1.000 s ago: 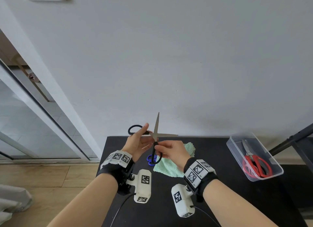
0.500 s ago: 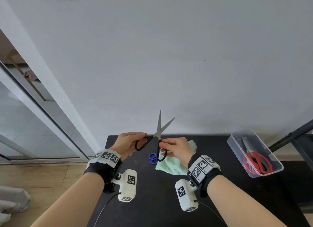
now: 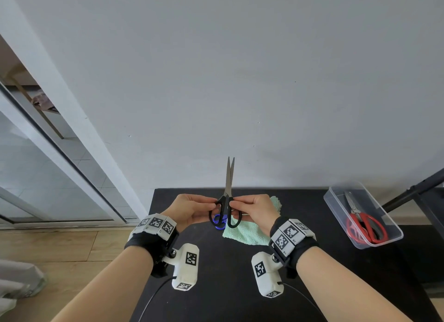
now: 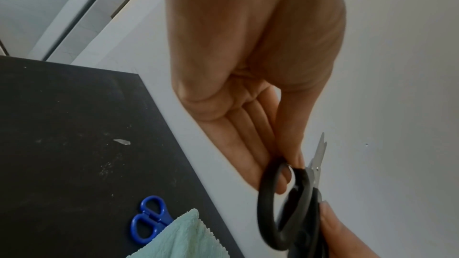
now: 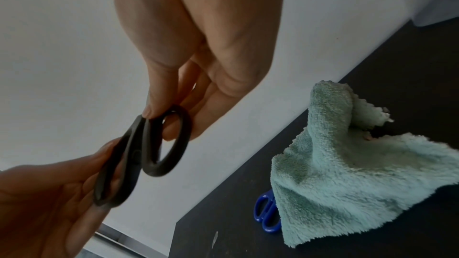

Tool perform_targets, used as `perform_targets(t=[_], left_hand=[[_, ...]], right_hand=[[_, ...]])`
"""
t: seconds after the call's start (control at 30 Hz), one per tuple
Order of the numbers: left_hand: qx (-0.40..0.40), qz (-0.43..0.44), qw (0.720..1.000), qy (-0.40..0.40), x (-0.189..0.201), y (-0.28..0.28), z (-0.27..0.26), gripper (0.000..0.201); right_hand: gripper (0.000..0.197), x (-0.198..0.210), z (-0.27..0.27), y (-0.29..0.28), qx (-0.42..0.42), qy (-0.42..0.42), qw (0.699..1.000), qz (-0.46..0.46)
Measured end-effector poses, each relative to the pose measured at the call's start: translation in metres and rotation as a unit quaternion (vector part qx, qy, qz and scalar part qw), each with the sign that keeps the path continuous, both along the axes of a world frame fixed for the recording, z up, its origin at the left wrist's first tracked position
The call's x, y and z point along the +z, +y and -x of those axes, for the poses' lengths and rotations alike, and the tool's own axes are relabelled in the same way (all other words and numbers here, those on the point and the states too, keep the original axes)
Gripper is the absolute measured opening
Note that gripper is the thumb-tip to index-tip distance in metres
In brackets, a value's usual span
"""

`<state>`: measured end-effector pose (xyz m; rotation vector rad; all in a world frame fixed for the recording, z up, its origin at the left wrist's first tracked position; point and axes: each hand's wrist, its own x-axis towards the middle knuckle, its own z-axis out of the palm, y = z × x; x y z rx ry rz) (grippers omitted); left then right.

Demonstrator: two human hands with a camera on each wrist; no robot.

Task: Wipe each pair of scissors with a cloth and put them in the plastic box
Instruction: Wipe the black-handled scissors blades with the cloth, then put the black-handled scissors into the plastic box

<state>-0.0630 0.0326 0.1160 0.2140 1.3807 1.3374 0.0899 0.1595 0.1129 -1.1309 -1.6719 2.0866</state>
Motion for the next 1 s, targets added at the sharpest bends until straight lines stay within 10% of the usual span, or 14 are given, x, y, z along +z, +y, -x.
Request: perform_targets(t=[1.0], left_hand=[[-0.191,0.102,0.963,0.158,-0.037,0.079,-0.086,0.013]], right_hand=[[0.034,-0.038,-0.097,0.04,-0.046,-0.194,0.959,-0.201]])
